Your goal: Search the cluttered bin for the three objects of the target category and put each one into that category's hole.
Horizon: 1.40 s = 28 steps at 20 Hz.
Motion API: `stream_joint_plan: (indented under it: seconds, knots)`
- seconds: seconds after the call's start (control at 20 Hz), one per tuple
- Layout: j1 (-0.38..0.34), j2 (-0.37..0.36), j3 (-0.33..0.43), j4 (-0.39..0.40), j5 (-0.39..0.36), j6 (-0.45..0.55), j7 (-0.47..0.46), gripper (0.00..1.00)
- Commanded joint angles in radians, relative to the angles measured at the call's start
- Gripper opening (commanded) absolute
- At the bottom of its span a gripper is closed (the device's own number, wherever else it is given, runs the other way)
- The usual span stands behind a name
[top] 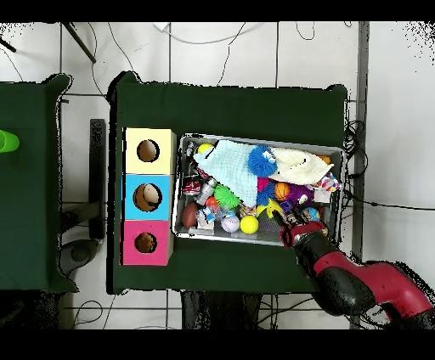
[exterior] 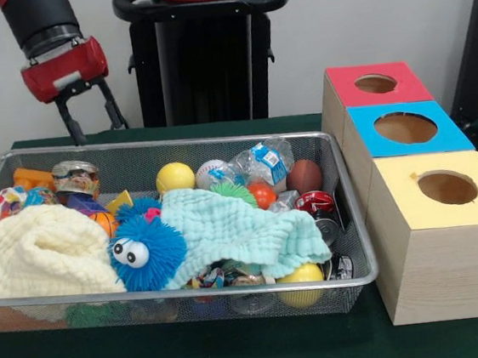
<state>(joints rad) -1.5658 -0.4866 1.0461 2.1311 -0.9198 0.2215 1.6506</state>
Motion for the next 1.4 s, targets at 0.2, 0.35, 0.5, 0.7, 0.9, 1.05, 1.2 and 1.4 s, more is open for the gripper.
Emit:
stream_joint_plan:
  seconds: [0.2,0.35,0.5,0.7,0.9,1.05,1.2,1.4]
  knots:
    - [0.244,-0.252,-0.222,-0.033,0.03,0.186,0.109,1.0]
    - [0.259,-0.255,-0.244,-0.044,0.036,0.149,0.103,1.0]
    - [0.206,-0.246,-0.211,-0.037,0.076,0.153,0.034,1.0]
    - [0.146,-0.233,-0.15,-0.071,0.128,0.225,-0.096,1.0]
    - [0.071,-0.153,-0.089,-0.12,0.194,0.304,-0.21,1.0]
    - [0.06,-0.12,-0.09,-0.155,0.219,0.347,-0.228,1.0]
    - [0.067,-0.098,-0.098,-0.188,0.217,0.368,-0.226,1.0]
    - [0.117,-0.076,-0.143,-0.214,0.133,0.302,-0.152,1.0]
